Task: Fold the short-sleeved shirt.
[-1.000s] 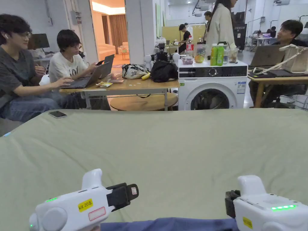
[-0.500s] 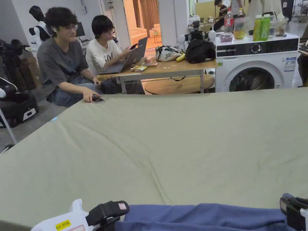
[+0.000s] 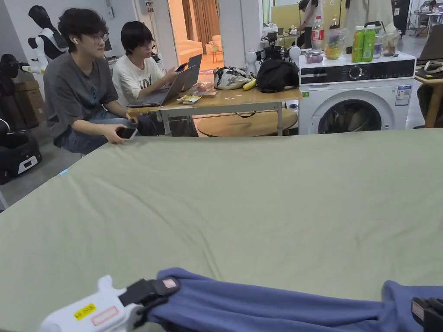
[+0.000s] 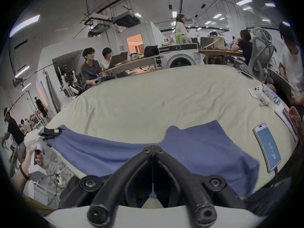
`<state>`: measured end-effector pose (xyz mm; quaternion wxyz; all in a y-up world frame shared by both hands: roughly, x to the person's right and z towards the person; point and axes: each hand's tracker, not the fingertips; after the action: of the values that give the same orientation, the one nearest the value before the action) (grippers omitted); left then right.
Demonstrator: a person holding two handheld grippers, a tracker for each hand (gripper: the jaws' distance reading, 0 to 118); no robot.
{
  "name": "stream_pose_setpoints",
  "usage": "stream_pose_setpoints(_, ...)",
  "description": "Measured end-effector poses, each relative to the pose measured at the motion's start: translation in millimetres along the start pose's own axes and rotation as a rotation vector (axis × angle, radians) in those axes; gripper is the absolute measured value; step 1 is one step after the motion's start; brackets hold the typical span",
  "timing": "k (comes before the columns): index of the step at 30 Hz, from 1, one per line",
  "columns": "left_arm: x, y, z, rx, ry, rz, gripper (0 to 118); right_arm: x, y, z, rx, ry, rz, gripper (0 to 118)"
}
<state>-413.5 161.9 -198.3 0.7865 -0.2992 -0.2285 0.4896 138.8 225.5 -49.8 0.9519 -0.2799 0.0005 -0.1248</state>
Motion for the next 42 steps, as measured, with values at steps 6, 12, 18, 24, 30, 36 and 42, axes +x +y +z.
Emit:
stream_pose_setpoints(6,90.6,46.6,33.6,0.073,0.133,-0.368,5,9.4,3.9,10.9,0.033,-0.013,0.002,0)
stream_pose_setpoints(12,144.9,-49.2,-59.5,-0.172,0.254,-0.632,5,7.2,7.2,14.5,0.049,0.009,-0.037,0)
stream_pose_setpoints(18,122.3,-127.7,-154.2,-0.406,0.194,-0.657,13,7.7,-3.6,25.7,0.041,-0.006,-0.024,0)
stream_pose_setpoints(24,133.6,-103.2,-140.2,-0.336,-0.033,-0.507,53,20.5,-8.0,29.9,0.029,-0.031,-0.032,0)
stream_pose_setpoints(30,106.1,-101.4,-141.9,-0.339,0.056,-0.446,1,23.3,-9.0,29.2,0.032,-0.002,-0.085,0)
stream_pose_setpoints(36,69.3,-173.1,-194.7,-0.606,0.136,-0.472,0,13.7,-14.8,27.4,0.009,0.009,-0.073,0)
stream_pose_setpoints(42,81.9,-114.5,-144.3,-0.391,-0.007,-0.32,50,15.6,-16.3,23.7,-0.006,0.008,-0.064,0)
